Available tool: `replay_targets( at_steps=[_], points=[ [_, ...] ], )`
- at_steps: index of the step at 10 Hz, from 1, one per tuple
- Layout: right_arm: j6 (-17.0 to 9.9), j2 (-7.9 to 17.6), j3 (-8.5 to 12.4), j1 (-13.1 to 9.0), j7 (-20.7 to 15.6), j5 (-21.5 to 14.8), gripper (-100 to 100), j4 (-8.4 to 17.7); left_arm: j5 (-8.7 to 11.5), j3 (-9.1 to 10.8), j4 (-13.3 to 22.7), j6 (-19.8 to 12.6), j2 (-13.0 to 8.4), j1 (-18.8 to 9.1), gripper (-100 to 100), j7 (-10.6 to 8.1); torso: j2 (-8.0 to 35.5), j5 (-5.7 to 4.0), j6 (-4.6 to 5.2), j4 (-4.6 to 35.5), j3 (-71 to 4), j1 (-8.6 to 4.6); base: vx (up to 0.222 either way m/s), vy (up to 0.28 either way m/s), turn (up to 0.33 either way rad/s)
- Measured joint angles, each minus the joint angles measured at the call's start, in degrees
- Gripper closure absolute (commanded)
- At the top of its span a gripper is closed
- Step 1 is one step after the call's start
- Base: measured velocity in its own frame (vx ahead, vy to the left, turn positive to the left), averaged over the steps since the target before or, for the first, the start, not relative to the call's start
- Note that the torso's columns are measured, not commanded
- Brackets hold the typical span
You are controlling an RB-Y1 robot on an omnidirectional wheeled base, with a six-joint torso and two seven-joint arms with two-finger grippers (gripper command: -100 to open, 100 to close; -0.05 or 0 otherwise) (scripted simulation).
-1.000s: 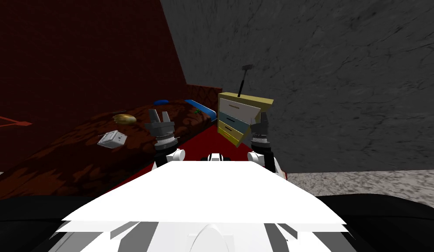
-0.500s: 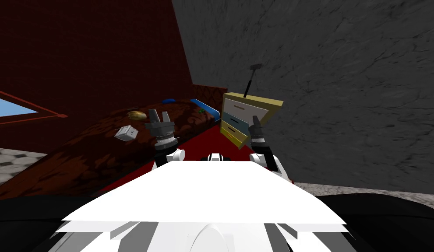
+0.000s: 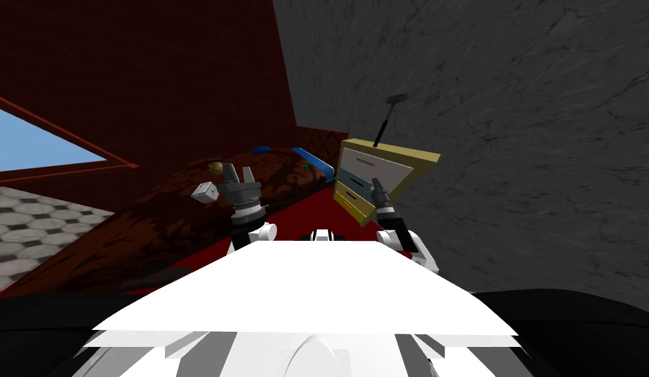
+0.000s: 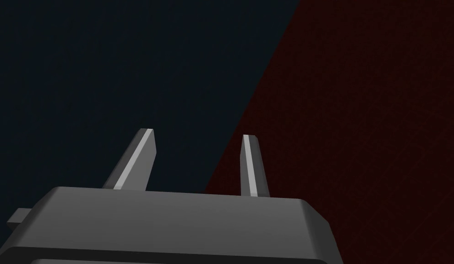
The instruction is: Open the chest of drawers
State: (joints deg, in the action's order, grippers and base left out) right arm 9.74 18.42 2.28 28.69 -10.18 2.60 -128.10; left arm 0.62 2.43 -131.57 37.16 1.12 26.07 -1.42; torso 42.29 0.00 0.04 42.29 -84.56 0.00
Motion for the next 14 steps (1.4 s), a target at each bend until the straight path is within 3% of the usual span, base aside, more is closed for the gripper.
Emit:
replay_targets(
  at_steps=[5,9,11,14],
  points=[
    [-7.8,5.2,0.6,1.0,-3.0,-1.0,-100,1.4,0.0,0.0,0.0,0.0,0.0,0.0,0,0.0,0.0,0.0,-0.05,0.0,0.0,0.01,0.01,0.016,0.148],
    [-13.4,7.6,0.5,0.2,-4.9,-1.9,-100,3.6,0.0,0.0,0.0,0.0,0.0,0.0,0,0.0,0.0,-0.02,-0.03,0.0,0.0,-0.05,0.018,-0.004,0.112],
    [-16.0,10.0,0.9,0.8,-6.0,-2.2,-100,5.0,0.0,0.0,0.0,0.0,0.0,0.0,0,0.0,0.0,-0.01,-0.02,0.0,0.0,-0.01,0.0,-0.006,0.071],
    [-20.2,12.8,1.5,1.4,-6.9,-2.4,-100,4.9,0.0,0.0,0.0,0.0,0.0,0.0,0,0.0,0.0,0.02,-0.03,0.0,0.0,0.11,0.021,0.02,0.188]
  ],
)
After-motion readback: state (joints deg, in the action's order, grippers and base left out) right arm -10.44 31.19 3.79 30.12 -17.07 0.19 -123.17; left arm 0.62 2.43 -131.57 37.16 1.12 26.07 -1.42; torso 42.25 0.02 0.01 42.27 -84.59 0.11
